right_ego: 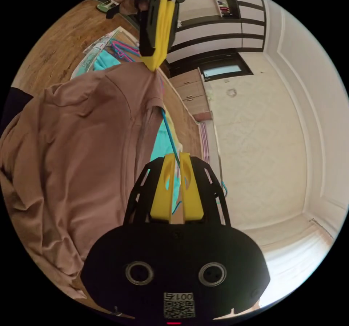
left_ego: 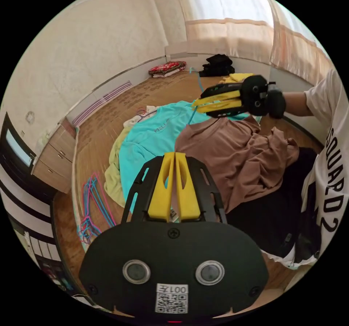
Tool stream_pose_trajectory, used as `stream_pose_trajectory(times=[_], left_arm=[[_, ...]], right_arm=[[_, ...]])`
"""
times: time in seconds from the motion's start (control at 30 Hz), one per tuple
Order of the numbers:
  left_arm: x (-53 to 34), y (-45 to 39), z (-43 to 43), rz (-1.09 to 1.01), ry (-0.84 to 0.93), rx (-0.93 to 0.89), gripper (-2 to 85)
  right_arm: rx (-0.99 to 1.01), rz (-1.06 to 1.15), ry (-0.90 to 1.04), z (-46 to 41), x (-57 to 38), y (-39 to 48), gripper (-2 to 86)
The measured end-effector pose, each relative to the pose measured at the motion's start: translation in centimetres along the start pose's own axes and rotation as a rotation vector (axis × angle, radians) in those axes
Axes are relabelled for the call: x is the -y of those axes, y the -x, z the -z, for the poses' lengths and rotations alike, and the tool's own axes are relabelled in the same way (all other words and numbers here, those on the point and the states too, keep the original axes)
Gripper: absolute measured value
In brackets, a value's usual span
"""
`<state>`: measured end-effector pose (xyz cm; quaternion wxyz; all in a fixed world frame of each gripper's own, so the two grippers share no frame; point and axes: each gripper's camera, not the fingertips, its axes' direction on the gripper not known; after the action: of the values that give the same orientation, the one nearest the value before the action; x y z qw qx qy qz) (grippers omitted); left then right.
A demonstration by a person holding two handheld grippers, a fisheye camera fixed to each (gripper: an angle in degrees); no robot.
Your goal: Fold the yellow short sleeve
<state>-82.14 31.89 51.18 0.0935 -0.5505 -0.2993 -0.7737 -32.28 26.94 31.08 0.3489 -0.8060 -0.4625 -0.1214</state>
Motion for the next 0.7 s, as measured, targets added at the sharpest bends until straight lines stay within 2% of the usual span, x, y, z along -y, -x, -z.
stream_pose_trajectory(times=[0.17,0.37,0.57,0.7], left_arm=[[-0.6,-4.2,1.8,-0.047,0.002,0.07,-1.0],[-0.6,-6.8,3.3,0.022,-0.027,0.135,-1.0],[-0.6,-9.8,1.5,-0.007,0.098,0.267,-1.0],[-1.8,-10.9,-2.2,0.0,0.264,0.296,-1.0]], right_arm=[[-0.026,-0.043,-0.01,6.3,-2.3,0.6,1.5],[-0.021,-0.066,0.007,11.3,-4.5,4.1,0.8],[0.048,-0.131,0.029,12.4,-6.0,5.5,0.5],[-0.049,-0.178,0.053,13.1,-6.8,6.3,0.5]])
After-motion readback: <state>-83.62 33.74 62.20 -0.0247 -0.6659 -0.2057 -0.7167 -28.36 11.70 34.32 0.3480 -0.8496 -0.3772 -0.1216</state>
